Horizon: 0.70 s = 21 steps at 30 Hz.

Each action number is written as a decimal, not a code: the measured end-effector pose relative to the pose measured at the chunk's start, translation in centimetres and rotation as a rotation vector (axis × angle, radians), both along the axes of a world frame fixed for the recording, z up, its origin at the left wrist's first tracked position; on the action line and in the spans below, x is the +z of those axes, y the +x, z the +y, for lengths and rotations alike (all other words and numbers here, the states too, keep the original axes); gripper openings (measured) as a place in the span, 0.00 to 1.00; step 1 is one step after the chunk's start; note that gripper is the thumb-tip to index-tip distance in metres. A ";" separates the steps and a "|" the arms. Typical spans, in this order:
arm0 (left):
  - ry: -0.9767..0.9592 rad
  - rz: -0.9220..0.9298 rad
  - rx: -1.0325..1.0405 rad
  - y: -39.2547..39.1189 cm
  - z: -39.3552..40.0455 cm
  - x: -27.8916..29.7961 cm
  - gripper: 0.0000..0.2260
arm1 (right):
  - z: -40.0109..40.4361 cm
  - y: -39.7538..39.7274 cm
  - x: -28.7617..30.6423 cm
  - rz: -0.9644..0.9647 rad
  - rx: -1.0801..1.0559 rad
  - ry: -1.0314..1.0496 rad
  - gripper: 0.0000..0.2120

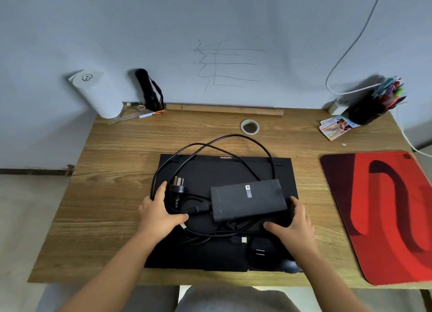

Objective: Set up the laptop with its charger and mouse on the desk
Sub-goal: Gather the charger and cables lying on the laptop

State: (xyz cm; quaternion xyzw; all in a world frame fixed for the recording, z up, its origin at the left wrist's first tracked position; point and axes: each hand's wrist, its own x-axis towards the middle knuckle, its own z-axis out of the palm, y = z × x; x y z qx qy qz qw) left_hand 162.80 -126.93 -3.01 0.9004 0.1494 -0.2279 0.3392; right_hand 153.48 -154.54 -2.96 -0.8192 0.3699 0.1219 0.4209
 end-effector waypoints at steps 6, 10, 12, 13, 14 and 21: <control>0.010 -0.001 0.008 -0.1 -0.3 0.1 0.44 | 0.0 0.0 -0.5 -0.024 -0.088 0.040 0.47; 0.024 0.002 -0.003 0.1 -0.2 0.1 0.44 | -0.3 0.0 -0.5 -0.043 -0.130 0.062 0.46; 0.034 0.013 -0.002 0.2 -0.3 0.1 0.45 | -0.8 -0.1 -0.5 -0.037 -0.134 0.066 0.45; 0.041 0.011 0.005 0.1 -0.4 0.1 0.46 | -1.1 0.0 -0.4 -0.026 -0.125 0.068 0.45; 0.059 0.000 0.007 0.1 -0.6 0.1 0.47 | -1.4 0.0 -0.2 -0.004 -0.108 0.067 0.46; 0.113 -0.198 -0.054 -2.4 -1.8 0.6 0.48 | -2.8 1.8 3.1 -0.118 0.314 -0.233 0.37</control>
